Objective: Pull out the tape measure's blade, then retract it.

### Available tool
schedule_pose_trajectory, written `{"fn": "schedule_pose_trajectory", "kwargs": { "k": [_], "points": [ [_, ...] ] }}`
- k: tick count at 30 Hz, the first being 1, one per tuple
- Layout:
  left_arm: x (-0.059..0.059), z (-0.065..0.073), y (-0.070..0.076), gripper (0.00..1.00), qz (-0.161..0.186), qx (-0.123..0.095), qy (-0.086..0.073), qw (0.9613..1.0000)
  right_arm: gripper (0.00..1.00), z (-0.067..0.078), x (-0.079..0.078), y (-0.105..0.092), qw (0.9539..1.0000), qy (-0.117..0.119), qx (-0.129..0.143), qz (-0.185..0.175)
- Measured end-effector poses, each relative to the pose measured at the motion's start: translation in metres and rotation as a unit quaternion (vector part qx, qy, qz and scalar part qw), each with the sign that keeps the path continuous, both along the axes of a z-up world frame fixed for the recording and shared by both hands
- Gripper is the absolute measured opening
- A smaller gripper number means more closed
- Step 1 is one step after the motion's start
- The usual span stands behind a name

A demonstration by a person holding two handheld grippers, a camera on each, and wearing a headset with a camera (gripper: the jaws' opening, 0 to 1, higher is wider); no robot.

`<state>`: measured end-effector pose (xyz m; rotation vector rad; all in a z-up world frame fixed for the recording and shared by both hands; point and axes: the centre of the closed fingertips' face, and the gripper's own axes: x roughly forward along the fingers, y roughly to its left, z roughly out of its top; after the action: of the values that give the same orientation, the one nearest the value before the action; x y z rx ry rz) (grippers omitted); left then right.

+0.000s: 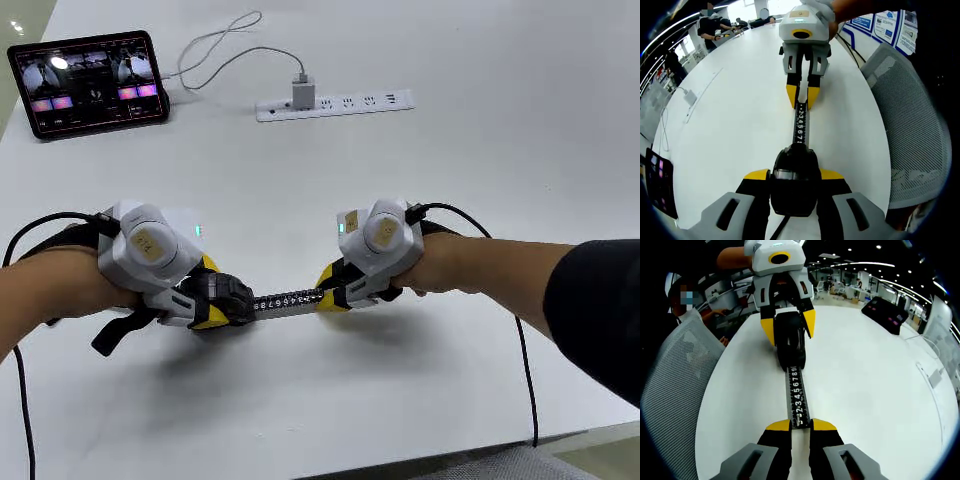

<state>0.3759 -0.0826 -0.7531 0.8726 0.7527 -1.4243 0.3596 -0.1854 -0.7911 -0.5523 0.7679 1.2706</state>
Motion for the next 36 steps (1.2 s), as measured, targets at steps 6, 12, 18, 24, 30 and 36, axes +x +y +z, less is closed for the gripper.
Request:
{"fn": "schedule_pose_trajectory", "kwargs": {
  "k": [6,12,18,24,30,36],
  "points": [
    [0.000,0.000,0.000,0.30,0.000,0.000,0.000,1.0000,0.08,0.000,0.000,-0.004,1.0000,0.000,-0.003,-0.001],
    [0.000,0.000,0.000,0.30,0.000,0.000,0.000,1.0000,0.08,0.000,-0.001,-0.008,1.0000,0.000,-0.005,-0.002],
    [0.000,0.000,0.000,0.30,0.000,-0.001,-0.001,1.0000,0.08,0.000,-0.001,-0.011,1.0000,0.001,-0.007,-0.004],
    [0.000,0.000,0.000,0.30,0.000,0.000,-0.001,1.0000,0.08,0.000,-0.002,-0.015,0.9999,0.004,-0.007,-0.008],
    [0.000,0.000,0.000,0.30,0.000,0.000,-0.001,1.0000,0.08,-0.001,-0.003,-0.016,0.9999,0.003,-0.009,-0.006],
    [0.001,0.000,0.000,0.30,0.000,0.001,-0.001,1.0000,0.08,-0.001,-0.002,-0.019,0.9999,0.001,-0.012,-0.006]
  ]
}}
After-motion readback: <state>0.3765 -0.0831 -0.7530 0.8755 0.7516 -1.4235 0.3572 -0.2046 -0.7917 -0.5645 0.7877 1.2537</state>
